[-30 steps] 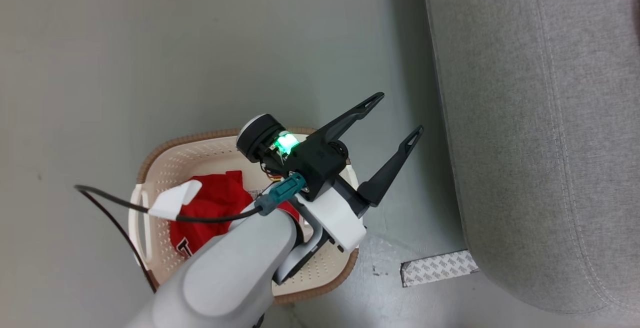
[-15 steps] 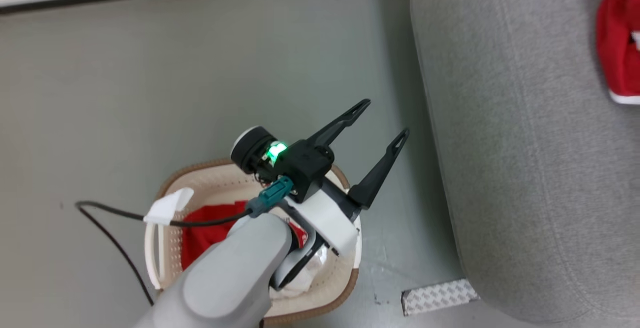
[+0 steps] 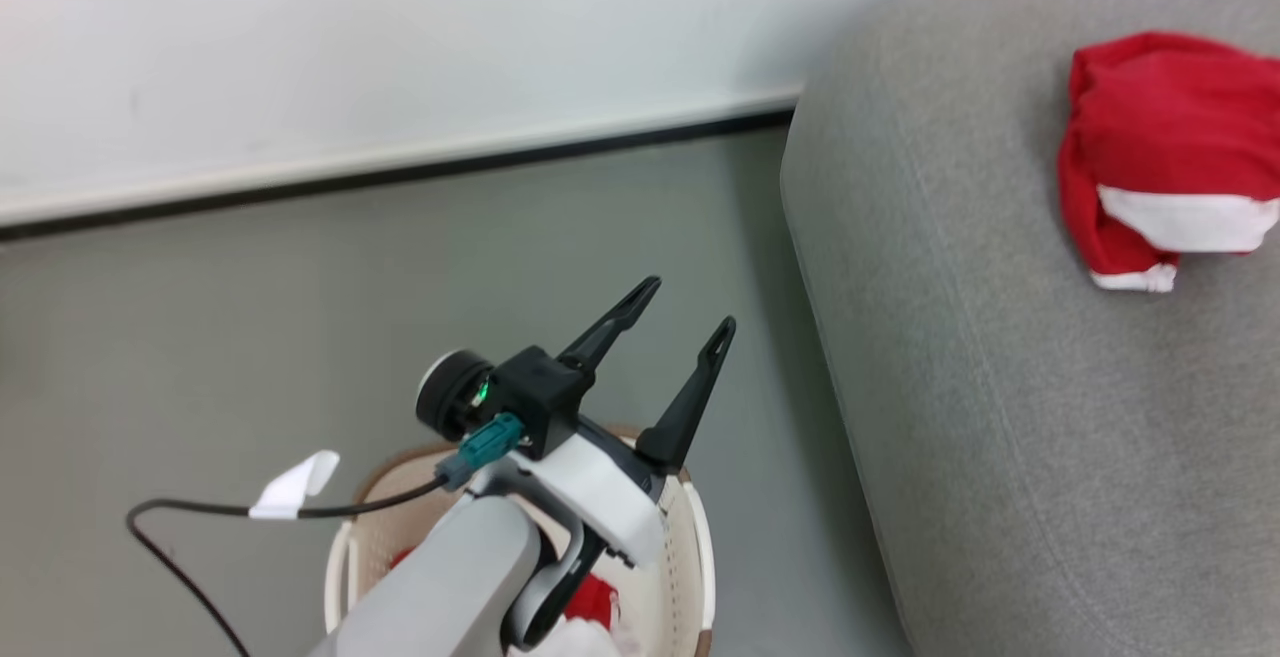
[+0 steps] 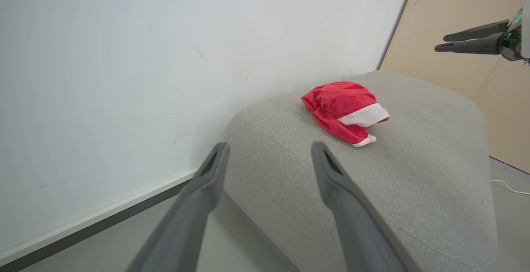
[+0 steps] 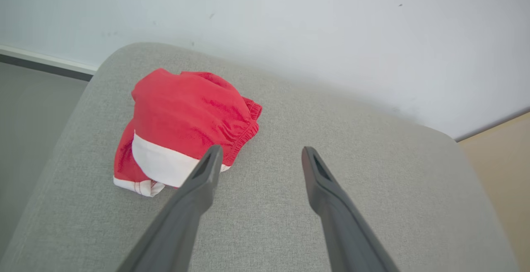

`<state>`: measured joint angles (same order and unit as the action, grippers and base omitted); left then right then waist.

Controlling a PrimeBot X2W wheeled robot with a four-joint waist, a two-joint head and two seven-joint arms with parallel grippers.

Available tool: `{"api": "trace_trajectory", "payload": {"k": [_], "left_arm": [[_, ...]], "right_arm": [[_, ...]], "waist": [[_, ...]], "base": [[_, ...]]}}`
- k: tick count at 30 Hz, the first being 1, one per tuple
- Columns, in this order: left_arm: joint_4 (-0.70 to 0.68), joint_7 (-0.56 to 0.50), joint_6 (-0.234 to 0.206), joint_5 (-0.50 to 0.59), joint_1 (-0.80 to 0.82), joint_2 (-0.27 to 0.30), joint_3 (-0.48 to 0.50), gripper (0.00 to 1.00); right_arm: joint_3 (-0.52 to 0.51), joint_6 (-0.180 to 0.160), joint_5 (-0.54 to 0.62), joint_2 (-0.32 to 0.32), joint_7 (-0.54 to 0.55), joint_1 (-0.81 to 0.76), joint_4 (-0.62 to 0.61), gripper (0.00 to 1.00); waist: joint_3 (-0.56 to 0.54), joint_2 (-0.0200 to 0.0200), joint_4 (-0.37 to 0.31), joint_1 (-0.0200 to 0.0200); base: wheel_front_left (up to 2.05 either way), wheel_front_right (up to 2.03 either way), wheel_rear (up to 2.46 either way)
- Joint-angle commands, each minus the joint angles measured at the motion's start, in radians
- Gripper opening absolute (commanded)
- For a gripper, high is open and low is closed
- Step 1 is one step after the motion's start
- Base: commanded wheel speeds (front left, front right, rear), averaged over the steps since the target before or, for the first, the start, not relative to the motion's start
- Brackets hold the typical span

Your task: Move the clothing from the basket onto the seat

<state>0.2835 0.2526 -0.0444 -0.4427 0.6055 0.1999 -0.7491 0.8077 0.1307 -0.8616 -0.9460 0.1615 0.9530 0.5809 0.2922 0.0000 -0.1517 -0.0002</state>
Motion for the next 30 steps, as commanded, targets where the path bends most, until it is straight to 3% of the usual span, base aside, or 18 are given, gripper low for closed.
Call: {"api": "trace_trajectory", "payload": {"k": [1,6,12,21,30], "left_arm": [[-0.001,0.004,-0.005,-0.013,-0.023,0.007,0.007,1.00],[-0.016,0.010,-0.032,-0.040,-0.083,0.032,0.050,1.00],[-0.044,0.011,-0.070,-0.064,-0.171,0.083,0.123,1.00],[-0.092,0.012,-0.132,-0.086,-0.305,0.142,0.252,1.00],[-0.121,0.012,-0.168,-0.070,-0.454,0.134,0.407,1.00]], "right_arm": [[-0.007,0.000,0.005,-0.005,-0.023,-0.025,-0.006,1.00],[-0.047,0.000,0.023,0.029,-0.116,-0.068,-0.039,1.00],[-0.111,0.000,0.052,0.123,-0.205,-0.148,-0.072,1.00],[-0.275,0.000,0.129,0.305,-0.339,-0.300,-0.089,1.00],[-0.481,0.000,0.286,0.507,-0.421,-0.555,-0.189,1.00]], "waist": [[-0.056,0.0000,0.013,0.0002],[-0.133,0.0000,0.031,0.0002],[-0.213,0.0000,0.052,0.0002],[-0.282,0.0000,0.070,0.0002],[-0.318,0.0000,0.088,0.0002]], "base": [[0.00,0.00,0.00],[0.00,0.00,0.00],[0.00,0.00,0.00],[0.00,0.00,0.00],[0.00,0.00,0.00]]}}
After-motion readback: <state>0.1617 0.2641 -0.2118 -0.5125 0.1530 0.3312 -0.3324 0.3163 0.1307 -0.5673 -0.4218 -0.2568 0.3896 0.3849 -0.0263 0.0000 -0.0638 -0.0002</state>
